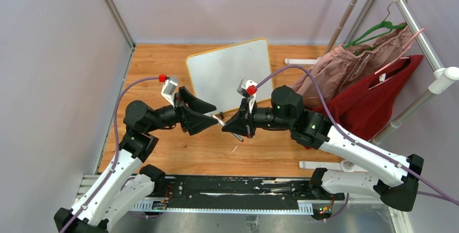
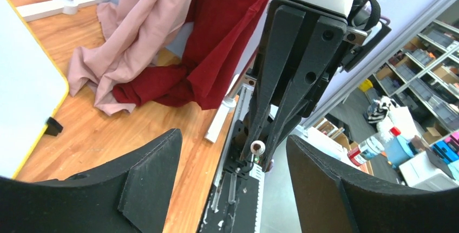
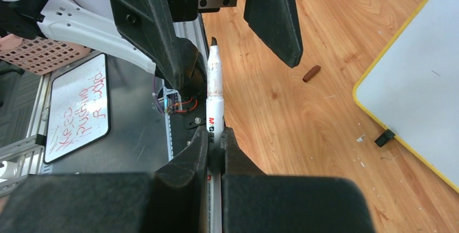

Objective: Write a sentence on the whiteboard

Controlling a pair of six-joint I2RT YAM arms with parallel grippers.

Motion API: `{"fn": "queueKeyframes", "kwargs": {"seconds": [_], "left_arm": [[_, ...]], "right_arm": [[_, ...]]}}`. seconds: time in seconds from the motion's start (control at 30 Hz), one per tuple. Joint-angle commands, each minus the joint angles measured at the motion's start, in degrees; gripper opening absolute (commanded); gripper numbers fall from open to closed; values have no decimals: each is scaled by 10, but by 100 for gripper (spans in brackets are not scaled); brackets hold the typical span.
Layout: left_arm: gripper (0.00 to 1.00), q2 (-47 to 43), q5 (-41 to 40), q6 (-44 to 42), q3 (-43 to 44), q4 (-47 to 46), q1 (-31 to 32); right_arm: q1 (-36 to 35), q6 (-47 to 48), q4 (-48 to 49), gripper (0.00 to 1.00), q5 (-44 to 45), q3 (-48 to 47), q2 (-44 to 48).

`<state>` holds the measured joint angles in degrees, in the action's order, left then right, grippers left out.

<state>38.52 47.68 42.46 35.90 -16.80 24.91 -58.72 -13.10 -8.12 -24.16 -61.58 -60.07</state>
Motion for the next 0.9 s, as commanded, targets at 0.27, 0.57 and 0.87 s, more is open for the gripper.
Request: {"fn": "queueKeyframes", "kwargs": {"seconds": [0.27, 0.57, 0.87], "left_arm": [[46, 4, 27, 9, 32, -21, 34], [34, -6, 34, 13, 29, -21, 35], [24, -12, 39, 14, 30, -21, 37]], "right_arm": [[9, -21, 50, 0, -58, -22, -10], [9, -22, 54, 0, -58, -16, -2], [9, -25, 57, 0, -57, -12, 2]]}}
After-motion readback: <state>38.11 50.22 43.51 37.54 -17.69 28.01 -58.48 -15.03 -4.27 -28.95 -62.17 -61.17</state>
